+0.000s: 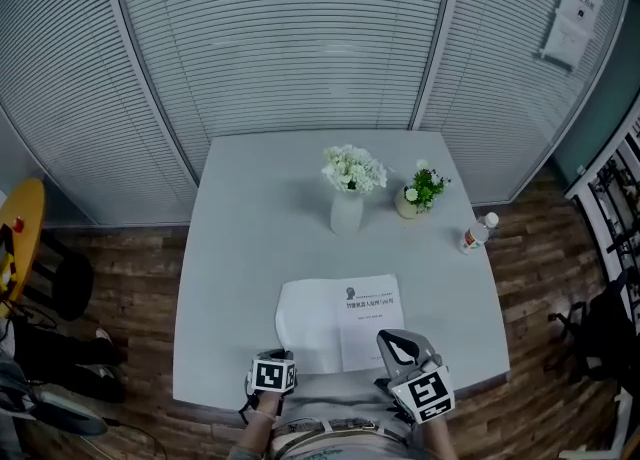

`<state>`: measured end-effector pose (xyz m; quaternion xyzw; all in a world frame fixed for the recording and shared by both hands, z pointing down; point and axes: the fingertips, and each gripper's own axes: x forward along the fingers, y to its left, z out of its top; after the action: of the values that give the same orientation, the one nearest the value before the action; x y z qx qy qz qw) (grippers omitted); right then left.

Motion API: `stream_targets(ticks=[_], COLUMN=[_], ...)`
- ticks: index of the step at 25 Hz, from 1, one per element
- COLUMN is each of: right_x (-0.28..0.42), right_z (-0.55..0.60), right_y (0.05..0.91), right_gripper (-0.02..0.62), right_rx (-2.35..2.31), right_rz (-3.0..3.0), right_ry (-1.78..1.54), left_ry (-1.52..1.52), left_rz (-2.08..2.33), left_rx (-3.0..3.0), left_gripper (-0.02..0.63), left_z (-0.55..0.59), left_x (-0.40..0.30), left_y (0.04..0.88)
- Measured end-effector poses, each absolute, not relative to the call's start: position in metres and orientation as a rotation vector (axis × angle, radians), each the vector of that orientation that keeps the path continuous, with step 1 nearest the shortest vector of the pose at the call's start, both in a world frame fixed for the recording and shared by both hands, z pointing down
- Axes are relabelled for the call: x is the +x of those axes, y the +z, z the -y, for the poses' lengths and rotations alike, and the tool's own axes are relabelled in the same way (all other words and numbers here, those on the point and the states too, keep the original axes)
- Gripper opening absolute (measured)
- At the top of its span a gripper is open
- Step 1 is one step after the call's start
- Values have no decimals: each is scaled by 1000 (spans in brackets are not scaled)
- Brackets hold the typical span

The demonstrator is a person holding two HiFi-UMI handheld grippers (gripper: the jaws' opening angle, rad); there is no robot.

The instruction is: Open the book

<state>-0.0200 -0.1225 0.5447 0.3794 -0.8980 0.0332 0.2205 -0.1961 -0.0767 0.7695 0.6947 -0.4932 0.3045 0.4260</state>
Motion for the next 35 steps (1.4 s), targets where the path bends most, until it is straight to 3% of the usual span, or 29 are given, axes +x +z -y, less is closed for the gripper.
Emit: stream_targets(ticks=[35], right_x=[-6], right_z=[138], right_y=[562], right_gripper=[3], right_rx=[953], right_rz=[2490], right_ry=[102], left_ry=[784], left_rz=[1298], left_rx=[1678], left_gripper=[25], left_z=[78], left_x=[-200], left_y=[771])
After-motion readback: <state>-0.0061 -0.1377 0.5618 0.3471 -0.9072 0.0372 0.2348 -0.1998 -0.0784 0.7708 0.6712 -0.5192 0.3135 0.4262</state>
